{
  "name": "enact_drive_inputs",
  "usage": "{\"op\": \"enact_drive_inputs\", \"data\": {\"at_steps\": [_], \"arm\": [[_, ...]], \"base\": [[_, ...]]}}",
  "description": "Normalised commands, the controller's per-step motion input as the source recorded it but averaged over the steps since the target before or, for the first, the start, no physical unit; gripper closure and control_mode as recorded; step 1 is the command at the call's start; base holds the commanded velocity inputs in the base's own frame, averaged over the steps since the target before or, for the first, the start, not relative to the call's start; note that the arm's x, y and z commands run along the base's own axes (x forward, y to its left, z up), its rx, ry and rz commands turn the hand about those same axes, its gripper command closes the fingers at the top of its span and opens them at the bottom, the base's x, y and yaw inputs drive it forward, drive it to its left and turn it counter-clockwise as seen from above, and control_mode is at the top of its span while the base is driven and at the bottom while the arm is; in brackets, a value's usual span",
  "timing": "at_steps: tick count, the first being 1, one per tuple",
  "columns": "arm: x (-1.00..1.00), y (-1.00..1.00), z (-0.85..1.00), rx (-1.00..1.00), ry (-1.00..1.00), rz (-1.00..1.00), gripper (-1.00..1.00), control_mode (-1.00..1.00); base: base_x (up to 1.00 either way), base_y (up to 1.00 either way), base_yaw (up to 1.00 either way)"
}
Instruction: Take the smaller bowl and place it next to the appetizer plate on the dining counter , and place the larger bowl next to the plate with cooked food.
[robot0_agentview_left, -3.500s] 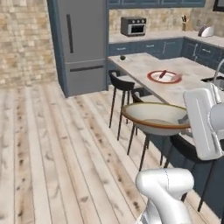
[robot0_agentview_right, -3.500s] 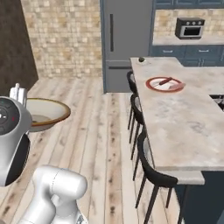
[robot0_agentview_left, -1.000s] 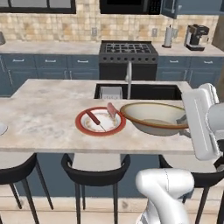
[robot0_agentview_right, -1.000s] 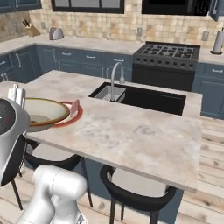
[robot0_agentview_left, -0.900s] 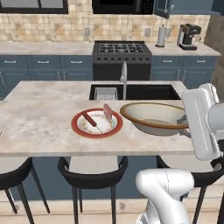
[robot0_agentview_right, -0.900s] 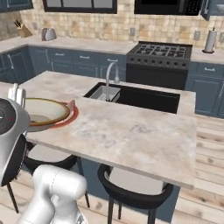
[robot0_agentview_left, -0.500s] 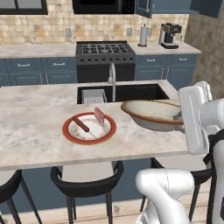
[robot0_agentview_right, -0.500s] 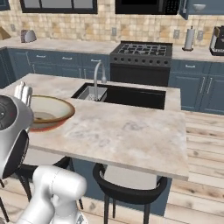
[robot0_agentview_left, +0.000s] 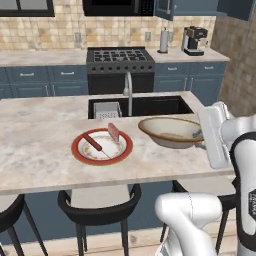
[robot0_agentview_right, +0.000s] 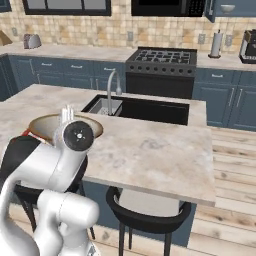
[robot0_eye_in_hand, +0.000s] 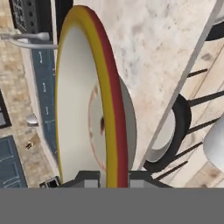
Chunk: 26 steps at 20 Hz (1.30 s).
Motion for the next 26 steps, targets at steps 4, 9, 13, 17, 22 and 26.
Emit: {"op": "enact_drive_inputs", "data": {"at_steps": [4,9,13,17,22,26], "arm": [[0.62,-0.51,-0.52,0.00,0.00,0.45,1.00,-1.00],[0.80,-0.32,-0.40,0.00,-0.03,0.28,1.00,-1.00],[0.89,-0.12,-0.37,0.00,-0.08,0.06,1.00,-1.00],[0.79,0.00,-0.48,-0.04,-0.05,0.00,1.00,-1.00],[0.78,0.00,-0.44,-0.02,0.00,0.00,1.00,-1.00],[0.46,0.00,-0.40,0.00,-0.03,0.00,1.00,-1.00]], "base": [[0.00,0.00,0.00],[0.00,0.00,0.00],[0.00,0.00,0.00],[0.00,0.00,0.00],[0.00,0.00,0.00],[0.00,0.00,0.00]]}}
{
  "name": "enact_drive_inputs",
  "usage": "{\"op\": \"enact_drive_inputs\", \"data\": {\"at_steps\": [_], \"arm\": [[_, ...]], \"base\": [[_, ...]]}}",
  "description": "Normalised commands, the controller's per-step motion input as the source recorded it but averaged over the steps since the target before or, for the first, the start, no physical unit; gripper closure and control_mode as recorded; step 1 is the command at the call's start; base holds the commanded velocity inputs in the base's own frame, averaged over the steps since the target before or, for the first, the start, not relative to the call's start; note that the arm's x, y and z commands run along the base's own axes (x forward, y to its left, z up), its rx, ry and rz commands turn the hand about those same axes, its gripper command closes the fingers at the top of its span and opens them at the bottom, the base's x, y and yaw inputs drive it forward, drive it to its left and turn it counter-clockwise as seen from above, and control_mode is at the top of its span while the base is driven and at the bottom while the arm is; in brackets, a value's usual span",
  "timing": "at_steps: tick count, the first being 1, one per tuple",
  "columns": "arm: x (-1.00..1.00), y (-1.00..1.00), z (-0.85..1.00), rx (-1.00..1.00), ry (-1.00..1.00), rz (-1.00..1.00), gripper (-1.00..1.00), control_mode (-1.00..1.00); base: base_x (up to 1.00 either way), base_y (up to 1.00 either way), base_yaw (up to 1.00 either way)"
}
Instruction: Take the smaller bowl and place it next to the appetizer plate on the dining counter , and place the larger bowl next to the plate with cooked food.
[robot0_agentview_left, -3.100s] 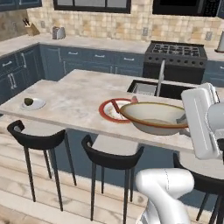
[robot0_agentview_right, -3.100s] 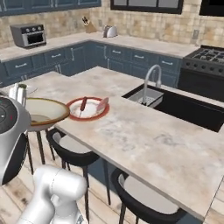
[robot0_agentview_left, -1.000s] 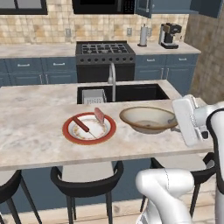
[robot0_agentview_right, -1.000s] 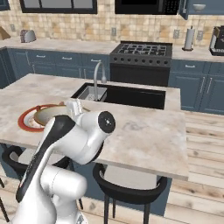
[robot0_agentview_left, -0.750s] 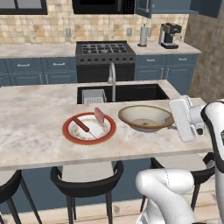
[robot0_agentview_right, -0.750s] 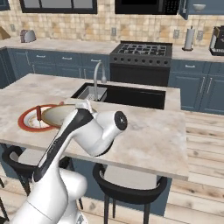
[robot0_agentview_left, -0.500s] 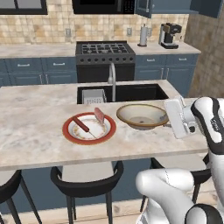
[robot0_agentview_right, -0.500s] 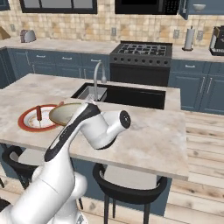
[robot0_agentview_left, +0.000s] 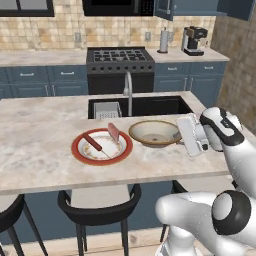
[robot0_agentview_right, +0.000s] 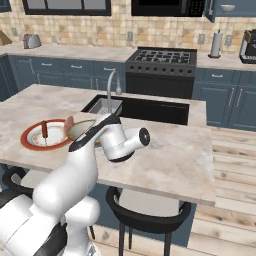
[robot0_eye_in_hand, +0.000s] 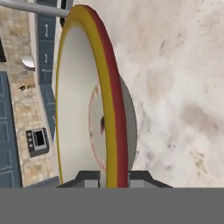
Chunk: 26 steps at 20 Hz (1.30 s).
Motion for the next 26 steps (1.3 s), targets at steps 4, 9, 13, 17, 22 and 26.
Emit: {"op": "enact_drive_inputs", "data": {"at_steps": [4,9,13,17,22,26], "arm": [[0.17,0.00,-0.49,0.00,-0.13,0.00,1.00,-1.00],[0.19,0.01,-0.53,0.00,0.00,0.00,1.00,-1.00],[0.17,0.12,-0.36,0.00,-0.01,0.00,1.00,-1.00],[0.11,0.10,-0.46,0.00,-0.03,0.00,1.00,-1.00],[0.10,0.07,-0.73,0.00,0.00,0.00,1.00,-1.00],[0.11,0.24,-0.90,0.00,0.00,0.00,1.00,-1.00]], "base": [[0.00,0.00,0.00],[0.00,0.00,0.00],[0.00,0.00,0.00],[0.00,0.00,0.00],[0.00,0.00,0.00],[0.00,0.00,0.00]]}}
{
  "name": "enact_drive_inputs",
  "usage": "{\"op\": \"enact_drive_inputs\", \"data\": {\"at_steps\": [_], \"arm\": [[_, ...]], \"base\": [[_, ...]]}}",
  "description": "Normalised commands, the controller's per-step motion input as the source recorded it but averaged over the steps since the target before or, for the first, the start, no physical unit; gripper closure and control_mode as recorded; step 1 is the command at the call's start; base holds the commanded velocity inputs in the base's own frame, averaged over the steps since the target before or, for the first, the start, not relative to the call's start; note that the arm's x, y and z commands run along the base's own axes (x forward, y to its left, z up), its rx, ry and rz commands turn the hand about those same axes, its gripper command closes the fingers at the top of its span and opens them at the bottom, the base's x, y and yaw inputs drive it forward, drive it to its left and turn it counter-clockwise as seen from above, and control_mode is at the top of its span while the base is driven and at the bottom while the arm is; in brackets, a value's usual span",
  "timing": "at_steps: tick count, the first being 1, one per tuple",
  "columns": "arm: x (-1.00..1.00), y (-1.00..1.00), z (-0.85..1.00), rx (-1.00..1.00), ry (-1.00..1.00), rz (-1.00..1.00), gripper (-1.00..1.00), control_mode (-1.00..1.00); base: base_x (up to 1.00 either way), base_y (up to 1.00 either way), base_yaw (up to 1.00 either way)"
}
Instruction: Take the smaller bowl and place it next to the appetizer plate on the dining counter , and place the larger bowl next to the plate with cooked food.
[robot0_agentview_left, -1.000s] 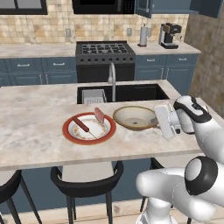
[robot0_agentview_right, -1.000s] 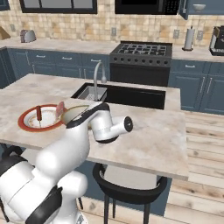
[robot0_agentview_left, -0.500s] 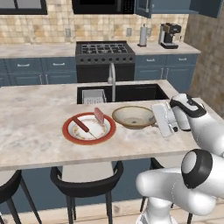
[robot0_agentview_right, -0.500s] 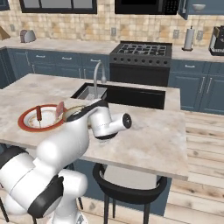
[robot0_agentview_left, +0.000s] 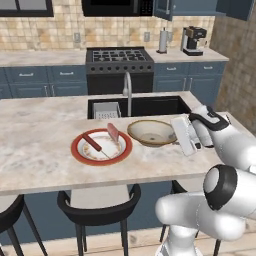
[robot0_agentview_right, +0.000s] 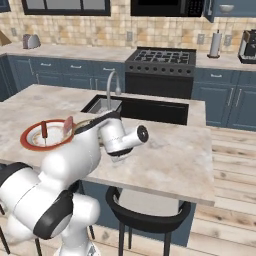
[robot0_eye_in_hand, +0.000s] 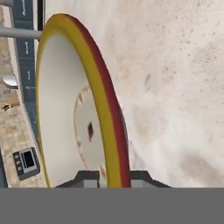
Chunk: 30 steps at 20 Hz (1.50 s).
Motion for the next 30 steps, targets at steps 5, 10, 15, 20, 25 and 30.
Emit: {"op": "enact_drive_inputs", "data": {"at_steps": [5,10,15,20,25,30], "arm": [[-0.06,0.40,-0.18,0.01,-0.09,0.00,-1.00,-1.00],[-0.33,0.02,0.24,0.00,-0.22,0.01,-1.00,-1.00],[-0.55,-0.13,0.57,0.05,-0.19,0.00,-1.00,-1.00],[-0.65,-0.06,0.68,0.00,-0.09,0.00,-1.00,-1.00],[-0.88,0.00,0.85,-0.06,0.02,0.00,-1.00,-1.00],[-0.80,0.00,0.85,-0.13,0.05,-0.04,-1.00,-1.00]], "base": [[0.00,0.00,0.00],[0.00,0.00,0.00],[0.00,0.00,0.00],[0.00,0.00,0.00],[0.00,0.00,0.00],[0.00,0.00,0.00]]}}
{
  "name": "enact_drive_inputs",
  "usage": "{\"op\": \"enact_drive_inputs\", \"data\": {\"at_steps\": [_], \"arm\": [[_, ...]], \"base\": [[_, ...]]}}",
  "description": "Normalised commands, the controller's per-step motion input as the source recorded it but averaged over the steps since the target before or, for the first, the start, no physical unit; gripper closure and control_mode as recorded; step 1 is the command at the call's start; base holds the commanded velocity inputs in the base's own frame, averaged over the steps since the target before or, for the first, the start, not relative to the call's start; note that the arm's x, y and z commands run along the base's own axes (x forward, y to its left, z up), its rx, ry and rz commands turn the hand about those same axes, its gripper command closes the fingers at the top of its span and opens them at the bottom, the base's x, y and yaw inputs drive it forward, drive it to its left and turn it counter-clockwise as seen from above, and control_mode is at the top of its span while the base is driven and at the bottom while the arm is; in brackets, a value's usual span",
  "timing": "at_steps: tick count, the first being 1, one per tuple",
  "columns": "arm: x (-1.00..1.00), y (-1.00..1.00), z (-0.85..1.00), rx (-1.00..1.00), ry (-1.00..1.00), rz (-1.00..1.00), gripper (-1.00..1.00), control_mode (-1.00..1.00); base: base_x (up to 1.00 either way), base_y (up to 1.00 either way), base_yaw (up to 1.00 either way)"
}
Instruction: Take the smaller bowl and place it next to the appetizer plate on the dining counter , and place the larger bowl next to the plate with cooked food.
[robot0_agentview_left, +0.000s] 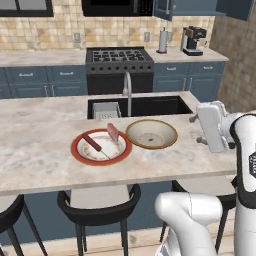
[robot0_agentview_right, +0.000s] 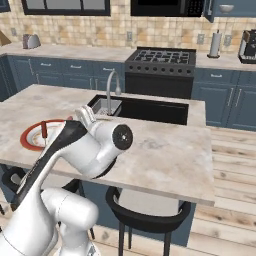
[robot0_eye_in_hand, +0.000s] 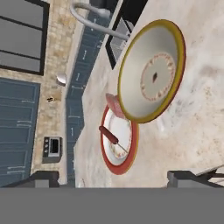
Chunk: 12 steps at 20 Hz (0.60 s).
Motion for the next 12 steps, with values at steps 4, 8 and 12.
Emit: {"op": "enact_drive_inputs", "data": {"at_steps": [4,8,12], "arm": [[-0.69,0.00,0.85,-0.14,0.00,-0.05,-1.00,-1.00],[-0.31,0.12,0.22,-0.31,-0.23,-0.01,-1.00,-1.00],[-0.04,0.02,0.32,-0.54,-0.13,0.00,-1.00,-1.00]], "base": [[0.00,0.00,0.00],[0.00,0.00,0.00],[0.00,0.00,0.00]]}}
